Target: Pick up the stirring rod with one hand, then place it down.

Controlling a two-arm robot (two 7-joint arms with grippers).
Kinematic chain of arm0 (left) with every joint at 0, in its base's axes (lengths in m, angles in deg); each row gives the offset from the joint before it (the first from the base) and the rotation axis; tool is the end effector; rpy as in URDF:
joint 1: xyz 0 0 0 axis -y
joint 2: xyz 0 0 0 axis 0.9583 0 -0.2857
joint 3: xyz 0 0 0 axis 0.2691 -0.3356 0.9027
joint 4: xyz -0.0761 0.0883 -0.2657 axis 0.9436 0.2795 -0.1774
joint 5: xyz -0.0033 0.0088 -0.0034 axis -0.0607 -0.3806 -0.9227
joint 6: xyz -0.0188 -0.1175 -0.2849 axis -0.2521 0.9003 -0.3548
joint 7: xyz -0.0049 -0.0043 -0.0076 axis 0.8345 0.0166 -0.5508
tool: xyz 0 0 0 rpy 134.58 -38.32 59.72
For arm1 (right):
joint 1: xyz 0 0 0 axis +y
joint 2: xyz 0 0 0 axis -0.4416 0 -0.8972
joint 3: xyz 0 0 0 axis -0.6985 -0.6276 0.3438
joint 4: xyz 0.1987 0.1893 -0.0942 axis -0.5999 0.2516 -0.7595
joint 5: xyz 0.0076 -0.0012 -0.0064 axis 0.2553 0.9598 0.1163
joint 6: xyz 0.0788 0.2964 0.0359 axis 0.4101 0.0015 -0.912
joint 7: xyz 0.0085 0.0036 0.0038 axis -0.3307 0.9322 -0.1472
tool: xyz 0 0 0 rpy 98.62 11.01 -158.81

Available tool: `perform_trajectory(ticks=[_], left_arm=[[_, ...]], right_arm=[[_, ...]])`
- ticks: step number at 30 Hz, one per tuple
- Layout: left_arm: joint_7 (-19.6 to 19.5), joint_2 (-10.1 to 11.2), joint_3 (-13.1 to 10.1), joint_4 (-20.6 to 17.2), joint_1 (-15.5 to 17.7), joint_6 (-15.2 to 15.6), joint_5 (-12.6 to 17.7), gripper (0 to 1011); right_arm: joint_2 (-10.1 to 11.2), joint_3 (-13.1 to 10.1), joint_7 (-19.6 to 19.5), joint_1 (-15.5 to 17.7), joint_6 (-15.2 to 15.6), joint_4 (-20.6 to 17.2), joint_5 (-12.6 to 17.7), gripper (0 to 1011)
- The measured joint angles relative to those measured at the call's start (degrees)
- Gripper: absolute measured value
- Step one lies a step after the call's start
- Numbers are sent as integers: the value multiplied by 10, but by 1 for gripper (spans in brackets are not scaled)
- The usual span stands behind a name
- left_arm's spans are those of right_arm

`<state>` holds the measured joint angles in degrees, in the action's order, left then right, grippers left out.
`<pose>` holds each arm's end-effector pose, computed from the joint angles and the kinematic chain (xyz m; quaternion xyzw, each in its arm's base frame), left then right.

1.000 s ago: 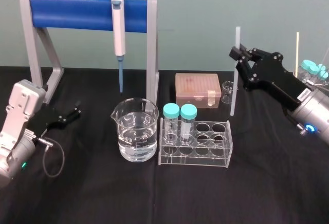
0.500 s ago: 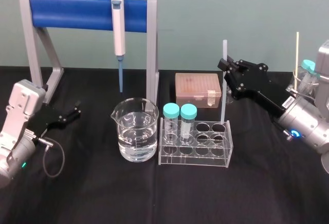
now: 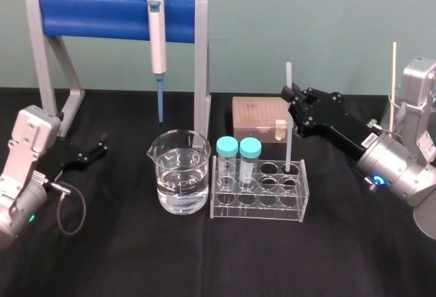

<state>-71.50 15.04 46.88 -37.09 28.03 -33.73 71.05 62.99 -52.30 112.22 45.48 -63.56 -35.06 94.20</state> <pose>0.3581 0.0827 -0.3022 0.1414 -0.1324 0.5800 0.7912 0.4056 -0.0574 -0.2638 0.0674 -0.0571 -0.3817 0.9201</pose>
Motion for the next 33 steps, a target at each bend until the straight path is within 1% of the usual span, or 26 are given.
perform_trajectory(ticks=[7, 13, 23, 33], left_arm=[[0, 0, 0, 0, 0, 0, 0, 1000], [0, 0, 0, 0, 0, 0, 0, 1000], [0, 0, 0, 0, 0, 0, 0, 1000], [0, 0, 0, 0, 0, 0, 0, 1000]], right_arm=[[-9, 7, -5, -6, 8, 28, -8, 66], [-14, 10, -8, -7, 13, 40, -11, 66], [-20, 14, -14, -3, 19, 53, -19, 66], [-21, 16, -24, 2, 25, 55, -31, 66]])
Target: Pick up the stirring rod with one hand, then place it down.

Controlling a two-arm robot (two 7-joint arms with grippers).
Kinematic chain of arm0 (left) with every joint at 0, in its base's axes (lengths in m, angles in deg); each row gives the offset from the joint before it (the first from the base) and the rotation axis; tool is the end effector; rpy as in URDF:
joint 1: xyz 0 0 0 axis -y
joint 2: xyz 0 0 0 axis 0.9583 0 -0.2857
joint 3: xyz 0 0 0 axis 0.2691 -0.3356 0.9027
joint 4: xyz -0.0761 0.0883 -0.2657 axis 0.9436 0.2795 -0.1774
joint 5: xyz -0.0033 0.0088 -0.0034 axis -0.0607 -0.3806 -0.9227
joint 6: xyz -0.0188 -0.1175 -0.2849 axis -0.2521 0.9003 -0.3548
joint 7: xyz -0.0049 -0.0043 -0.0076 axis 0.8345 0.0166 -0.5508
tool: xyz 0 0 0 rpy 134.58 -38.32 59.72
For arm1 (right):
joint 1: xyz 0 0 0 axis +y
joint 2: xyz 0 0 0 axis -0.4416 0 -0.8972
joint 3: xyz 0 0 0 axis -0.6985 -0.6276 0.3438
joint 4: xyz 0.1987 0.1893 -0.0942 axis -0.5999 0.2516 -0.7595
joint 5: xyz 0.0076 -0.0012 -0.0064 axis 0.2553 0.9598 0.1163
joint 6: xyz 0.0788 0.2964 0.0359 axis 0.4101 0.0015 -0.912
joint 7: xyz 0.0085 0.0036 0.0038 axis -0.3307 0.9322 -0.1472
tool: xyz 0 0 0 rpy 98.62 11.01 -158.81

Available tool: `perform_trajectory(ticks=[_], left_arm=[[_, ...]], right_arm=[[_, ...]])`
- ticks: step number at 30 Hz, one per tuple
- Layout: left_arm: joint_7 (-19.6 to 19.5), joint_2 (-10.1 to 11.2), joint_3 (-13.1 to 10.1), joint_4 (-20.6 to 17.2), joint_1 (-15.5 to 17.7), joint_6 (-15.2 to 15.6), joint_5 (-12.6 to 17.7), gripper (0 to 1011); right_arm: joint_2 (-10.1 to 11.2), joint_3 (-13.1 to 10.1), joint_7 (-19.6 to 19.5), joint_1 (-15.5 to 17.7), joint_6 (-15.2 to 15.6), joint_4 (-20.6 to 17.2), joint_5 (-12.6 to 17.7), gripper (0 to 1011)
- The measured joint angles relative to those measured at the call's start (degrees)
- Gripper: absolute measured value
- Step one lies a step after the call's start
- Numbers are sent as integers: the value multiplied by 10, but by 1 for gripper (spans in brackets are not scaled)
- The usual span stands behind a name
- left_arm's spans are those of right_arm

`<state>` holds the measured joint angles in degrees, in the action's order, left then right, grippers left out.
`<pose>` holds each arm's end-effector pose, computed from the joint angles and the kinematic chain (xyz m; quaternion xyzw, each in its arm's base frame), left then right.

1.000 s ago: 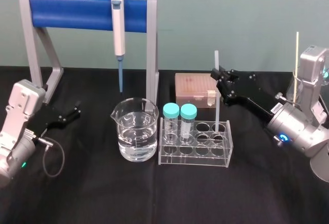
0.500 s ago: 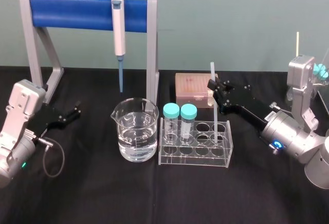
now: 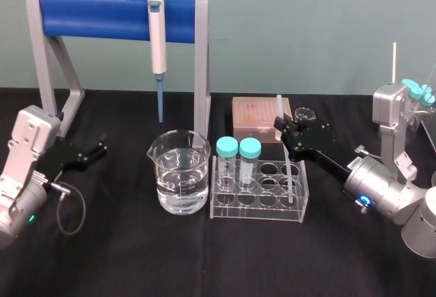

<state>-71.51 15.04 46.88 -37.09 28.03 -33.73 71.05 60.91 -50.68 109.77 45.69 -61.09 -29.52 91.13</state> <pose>0.3581 0.0827 -0.3022 0.1414 -0.1324 0.5799 0.7913 0.4034 -0.0496 -0.2989 0.0175 -0.0071 -0.4045 0.9144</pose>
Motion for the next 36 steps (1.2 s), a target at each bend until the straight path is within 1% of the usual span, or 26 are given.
perform_trajectory(ticks=[10, 12, 14, 15, 18, 20, 21, 23, 26, 27, 28, 29, 31, 32, 36], left_arm=[[0, 0, 0, 0, 0, 0, 0, 1000], [0, 0, 0, 0, 0, 0, 0, 1001], [0, 0, 0, 0, 0, 0, 0, 1000], [0, 0, 0, 0, 0, 0, 0, 1000], [0, 0, 0, 0, 0, 0, 0, 1000], [0, 0, 0, 0, 0, 0, 0, 1000], [0, 0, 0, 0, 0, 0, 0, 1000], [0, 0, 0, 0, 0, 0, 0, 1000], [0, 0, 0, 0, 0, 0, 0, 1000], [0, 0, 0, 0, 0, 0, 0, 1000], [0, 0, 0, 0, 0, 0, 0, 1000], [0, 0, 0, 0, 0, 0, 0, 1000], [0, 0, 0, 0, 0, 0, 0, 1000], [0, 0, 0, 0, 0, 0, 0, 1000], [0, 0, 0, 0, 0, 0, 0, 1000]], right_arm=[[0, 0, 0, 0, 1, 0, 1, 66], [0, 0, 1, 0, 1, 0, 1, 86], [0, 0, 1, 0, 1, 0, 1, 133], [0, 0, 1, 0, 1, 0, 1, 185], [0, 0, 1, 0, 1, 0, 2, 241], [0, 0, 2, 0, 1, 0, 2, 317], [0, 0, 2, 0, 1, 0, 2, 329], [0, 0, 2, 0, 1, 0, 2, 411], [0, 0, 2, -1, 1, 0, 2, 469], [0, 0, 2, -1, 1, 0, 2, 539], [0, 0, 2, -1, 1, 0, 2, 556], [0, 0, 2, -1, 1, 0, 2, 613], [0, 0, 3, -1, 1, 0, 2, 671], [0, 0, 3, -1, 1, 0, 2, 671], [0, 0, 3, -1, 1, 0, 2, 831]])
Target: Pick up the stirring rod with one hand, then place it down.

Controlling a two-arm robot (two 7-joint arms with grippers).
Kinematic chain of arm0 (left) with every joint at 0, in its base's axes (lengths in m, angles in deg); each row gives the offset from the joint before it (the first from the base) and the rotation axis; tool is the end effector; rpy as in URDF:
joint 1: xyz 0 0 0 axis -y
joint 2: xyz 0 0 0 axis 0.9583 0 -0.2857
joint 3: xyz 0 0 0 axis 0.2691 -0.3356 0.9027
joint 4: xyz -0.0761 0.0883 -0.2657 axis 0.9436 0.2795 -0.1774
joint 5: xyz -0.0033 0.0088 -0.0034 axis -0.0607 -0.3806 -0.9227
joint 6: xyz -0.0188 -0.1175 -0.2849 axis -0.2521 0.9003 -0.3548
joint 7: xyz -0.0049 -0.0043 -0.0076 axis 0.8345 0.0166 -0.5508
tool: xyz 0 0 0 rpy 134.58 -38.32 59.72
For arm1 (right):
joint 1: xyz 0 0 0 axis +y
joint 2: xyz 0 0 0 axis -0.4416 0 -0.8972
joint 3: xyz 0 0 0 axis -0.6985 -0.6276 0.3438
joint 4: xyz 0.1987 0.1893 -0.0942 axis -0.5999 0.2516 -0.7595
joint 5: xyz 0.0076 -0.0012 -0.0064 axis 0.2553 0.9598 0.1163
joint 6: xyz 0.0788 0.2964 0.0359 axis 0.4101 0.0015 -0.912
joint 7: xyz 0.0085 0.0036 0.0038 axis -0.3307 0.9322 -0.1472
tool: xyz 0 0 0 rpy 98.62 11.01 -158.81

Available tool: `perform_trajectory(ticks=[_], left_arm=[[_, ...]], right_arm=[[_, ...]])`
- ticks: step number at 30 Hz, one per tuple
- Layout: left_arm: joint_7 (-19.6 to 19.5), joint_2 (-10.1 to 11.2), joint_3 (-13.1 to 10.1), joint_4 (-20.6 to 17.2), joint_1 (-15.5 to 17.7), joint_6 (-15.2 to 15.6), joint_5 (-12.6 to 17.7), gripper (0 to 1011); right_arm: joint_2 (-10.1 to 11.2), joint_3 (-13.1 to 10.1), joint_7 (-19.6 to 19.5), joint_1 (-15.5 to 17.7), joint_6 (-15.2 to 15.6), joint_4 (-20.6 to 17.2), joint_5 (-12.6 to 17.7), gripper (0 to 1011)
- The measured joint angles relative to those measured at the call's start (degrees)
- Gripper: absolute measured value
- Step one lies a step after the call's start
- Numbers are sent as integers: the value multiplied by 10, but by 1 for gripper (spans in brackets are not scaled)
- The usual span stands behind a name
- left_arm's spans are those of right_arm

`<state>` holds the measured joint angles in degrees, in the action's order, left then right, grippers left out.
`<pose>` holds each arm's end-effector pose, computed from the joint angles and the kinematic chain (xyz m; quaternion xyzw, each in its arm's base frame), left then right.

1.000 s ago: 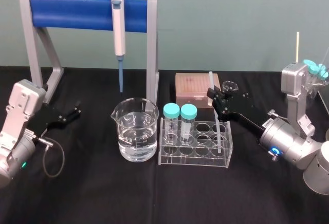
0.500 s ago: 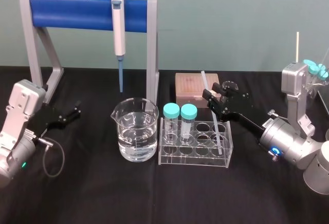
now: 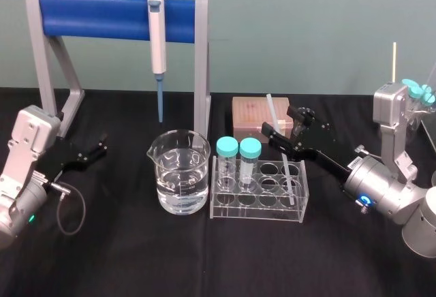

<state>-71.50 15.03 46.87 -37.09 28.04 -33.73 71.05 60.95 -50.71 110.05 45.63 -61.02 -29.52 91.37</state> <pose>0.3581 0.0826 -0.3022 0.1413 -0.1324 0.5799 0.7913 0.4037 -0.0500 -0.2984 0.0189 -0.0061 -0.4028 0.9151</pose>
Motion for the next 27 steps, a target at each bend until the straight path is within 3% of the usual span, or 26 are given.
perform_trajectory(ticks=[4, 8, 11, 16, 27], left_arm=[[0, 0, 0, 0, 0, 0, 0, 1000], [0, 0, 0, 0, 0, 0, 0, 1000], [0, 0, 0, 0, 0, 0, 0, 1000], [0, 0, 0, 0, 0, 0, 0, 1000], [0, 0, 0, 0, 0, 0, 0, 1000]], right_arm=[[0, -5, 0, 1, -3, -4, 2, 917], [0, -26, -23, 12, -11, -24, 6, 1003], [-4, -51, -77, 29, -13, -42, -6, 1003], [-5, -69, -126, 47, 1, -48, -28, 1003], [-6, -90, -152, 71, 28, -41, -51, 1003]])
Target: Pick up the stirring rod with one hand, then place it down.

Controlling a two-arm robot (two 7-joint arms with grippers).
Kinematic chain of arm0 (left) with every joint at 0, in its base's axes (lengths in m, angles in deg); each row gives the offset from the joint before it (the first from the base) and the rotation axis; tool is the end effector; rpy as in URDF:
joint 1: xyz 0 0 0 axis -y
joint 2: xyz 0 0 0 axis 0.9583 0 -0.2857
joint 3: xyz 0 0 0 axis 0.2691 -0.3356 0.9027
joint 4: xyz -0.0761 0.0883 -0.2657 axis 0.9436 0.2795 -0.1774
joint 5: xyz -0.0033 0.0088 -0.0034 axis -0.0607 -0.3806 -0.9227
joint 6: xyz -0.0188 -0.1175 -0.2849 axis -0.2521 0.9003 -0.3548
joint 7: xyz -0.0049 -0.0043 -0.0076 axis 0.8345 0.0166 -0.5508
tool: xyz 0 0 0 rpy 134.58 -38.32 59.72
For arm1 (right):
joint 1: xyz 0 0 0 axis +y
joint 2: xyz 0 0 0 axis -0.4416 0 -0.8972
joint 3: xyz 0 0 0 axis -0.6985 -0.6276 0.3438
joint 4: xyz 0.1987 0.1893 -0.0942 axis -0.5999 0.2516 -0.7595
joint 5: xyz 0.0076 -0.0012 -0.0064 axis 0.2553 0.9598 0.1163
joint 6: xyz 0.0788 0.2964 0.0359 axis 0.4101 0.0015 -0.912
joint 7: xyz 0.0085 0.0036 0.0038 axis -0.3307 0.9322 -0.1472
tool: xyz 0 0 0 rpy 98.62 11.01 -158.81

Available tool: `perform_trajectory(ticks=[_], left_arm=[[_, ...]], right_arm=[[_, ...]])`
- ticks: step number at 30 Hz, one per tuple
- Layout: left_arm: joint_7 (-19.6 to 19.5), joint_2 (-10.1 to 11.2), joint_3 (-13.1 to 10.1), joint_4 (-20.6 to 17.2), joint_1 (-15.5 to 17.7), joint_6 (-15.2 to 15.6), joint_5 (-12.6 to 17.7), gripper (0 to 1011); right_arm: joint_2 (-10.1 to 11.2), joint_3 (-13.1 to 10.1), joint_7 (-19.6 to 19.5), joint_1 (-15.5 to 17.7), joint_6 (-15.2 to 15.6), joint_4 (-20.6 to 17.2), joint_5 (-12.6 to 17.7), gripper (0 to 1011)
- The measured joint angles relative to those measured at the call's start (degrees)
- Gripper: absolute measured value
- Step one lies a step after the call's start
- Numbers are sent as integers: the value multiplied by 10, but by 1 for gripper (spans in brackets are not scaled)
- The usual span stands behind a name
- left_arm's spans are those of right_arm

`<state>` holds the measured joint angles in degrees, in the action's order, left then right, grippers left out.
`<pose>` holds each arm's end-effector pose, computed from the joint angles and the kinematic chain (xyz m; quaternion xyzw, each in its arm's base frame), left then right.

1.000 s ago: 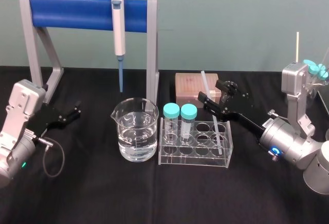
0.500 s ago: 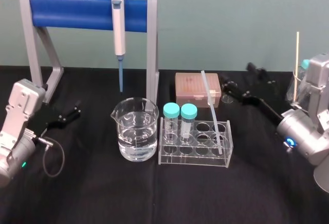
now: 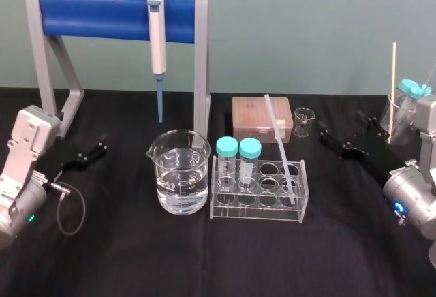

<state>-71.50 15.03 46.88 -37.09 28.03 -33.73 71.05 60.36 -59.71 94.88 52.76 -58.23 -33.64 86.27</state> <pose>0.3581 0.0827 -0.3022 0.1413 -0.1324 0.5800 0.7913 0.3763 -0.0799 -0.3071 -0.0054 0.0024 -0.5614 0.8276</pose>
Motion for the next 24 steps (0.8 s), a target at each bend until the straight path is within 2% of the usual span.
perform_trajectory(ticks=[24], left_arm=[[0, 0, 0, 0, 0, 0, 0, 1000]], right_arm=[[0, 0, -2, 0, 0, 0, 1, 1003]])
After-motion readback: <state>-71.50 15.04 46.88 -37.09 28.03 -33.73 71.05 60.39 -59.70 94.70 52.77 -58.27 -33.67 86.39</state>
